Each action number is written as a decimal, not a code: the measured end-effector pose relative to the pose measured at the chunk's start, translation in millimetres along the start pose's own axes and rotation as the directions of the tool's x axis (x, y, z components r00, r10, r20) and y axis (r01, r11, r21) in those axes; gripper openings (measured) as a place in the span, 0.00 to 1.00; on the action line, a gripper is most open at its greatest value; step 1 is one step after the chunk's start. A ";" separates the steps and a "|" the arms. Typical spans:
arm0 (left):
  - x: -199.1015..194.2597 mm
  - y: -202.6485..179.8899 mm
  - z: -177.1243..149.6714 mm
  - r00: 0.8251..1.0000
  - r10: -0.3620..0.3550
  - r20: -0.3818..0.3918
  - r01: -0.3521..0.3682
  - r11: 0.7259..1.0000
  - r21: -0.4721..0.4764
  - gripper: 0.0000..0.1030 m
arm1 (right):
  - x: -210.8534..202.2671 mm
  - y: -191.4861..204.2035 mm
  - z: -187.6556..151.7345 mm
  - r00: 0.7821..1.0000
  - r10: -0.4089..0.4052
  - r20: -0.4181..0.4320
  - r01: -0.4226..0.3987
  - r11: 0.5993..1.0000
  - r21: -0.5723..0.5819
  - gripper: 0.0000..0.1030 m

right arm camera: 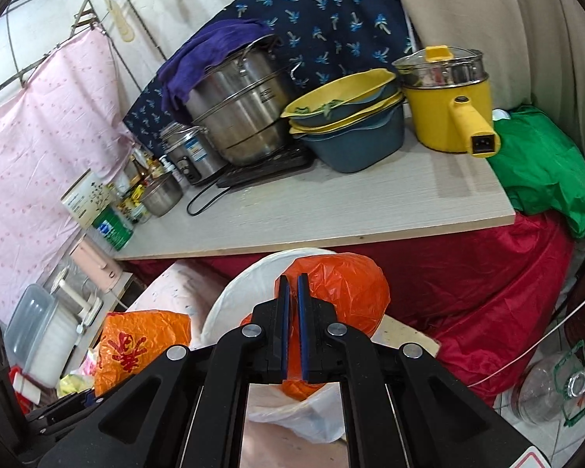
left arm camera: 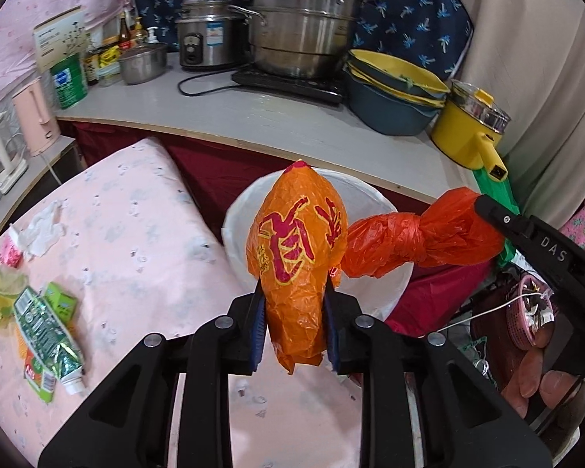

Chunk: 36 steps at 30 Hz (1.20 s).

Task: Collect trash
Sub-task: 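Carry the red bag and orange bag over the white bin with both tools, then open both tools to drop the bags into the bin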

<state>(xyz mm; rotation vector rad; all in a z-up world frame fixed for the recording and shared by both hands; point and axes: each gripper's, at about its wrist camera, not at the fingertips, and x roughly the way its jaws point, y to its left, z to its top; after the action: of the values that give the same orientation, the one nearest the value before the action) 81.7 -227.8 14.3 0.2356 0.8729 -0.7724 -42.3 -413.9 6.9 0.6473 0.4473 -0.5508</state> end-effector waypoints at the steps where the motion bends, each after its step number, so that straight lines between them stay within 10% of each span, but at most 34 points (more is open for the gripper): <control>1: 5.9 -3.6 2.0 1.000 -0.005 -0.007 0.005 1.000 0.003 0.27 | 0.0 -3.0 0.9 1.000 -0.004 0.003 0.004 1.000 0.004 0.04; 7: 30.5 -15.9 9.2 1.000 -0.005 -0.028 0.005 1.000 0.025 0.32 | 6.7 -13.9 6.8 1.000 -0.018 0.010 0.018 1.000 0.016 0.04; 14: 41.9 -9.2 12.6 0.999 0.034 -0.014 -0.035 0.999 -0.003 0.67 | 20.4 -9.0 7.5 1.000 -0.015 0.001 0.015 1.000 0.004 0.04; 36: 43.7 41.1 4.5 0.995 0.094 -0.022 -0.095 0.991 -0.091 0.73 | 52.8 30.0 3.2 0.998 0.027 -0.051 -0.030 0.998 -0.051 0.10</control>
<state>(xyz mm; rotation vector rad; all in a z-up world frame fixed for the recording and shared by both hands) 130.3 -223.1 -20.8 0.2013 0.9048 -0.6415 17.1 -413.8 -6.5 0.6178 0.4969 -0.4954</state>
